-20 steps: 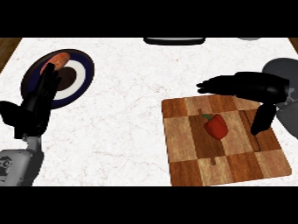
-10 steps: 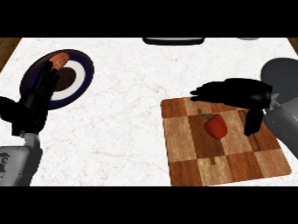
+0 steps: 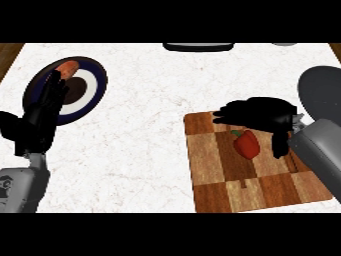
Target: Pick the bell pepper from the cutting board and place it in the pan
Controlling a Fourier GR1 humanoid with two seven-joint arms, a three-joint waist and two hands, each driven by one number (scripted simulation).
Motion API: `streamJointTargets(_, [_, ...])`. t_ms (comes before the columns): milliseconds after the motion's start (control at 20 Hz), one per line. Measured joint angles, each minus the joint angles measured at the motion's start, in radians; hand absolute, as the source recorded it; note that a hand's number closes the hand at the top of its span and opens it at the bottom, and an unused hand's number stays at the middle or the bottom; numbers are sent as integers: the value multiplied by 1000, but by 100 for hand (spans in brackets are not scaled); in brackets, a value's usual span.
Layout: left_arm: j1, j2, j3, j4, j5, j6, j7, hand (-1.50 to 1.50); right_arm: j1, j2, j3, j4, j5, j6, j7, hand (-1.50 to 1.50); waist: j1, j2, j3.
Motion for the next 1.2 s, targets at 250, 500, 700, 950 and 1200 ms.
streamJointTargets(250, [19, -8, 1, -38, -16, 0, 24, 0, 34, 27, -14, 15, 75, -14, -24, -150, 1, 0, 0])
streamJointTargets(500, [15, -10, 22, 0, -16, -23, -9, 0, 33, 78, -21, 56, 164, -26, -27, -150, 1, 1, 0])
streamJointTargets(700, [-1, -12, 32, 11, -25, -29, -9, 0, 23, 119, -35, 106, 225, -25, -33, -150, 1, 1, 0])
streamJointTargets(950, [-1, -25, 32, -4, -32, -32, 3, 0, 23, 145, -47, 194, 293, -63, -83, 150, 2, 1, 0])
streamJointTargets(1200, [1, -35, 28, -22, -47, -19, 19, 0, 30, 160, -38, 231, 336, -141, -155, 150, 3, -5, -3])
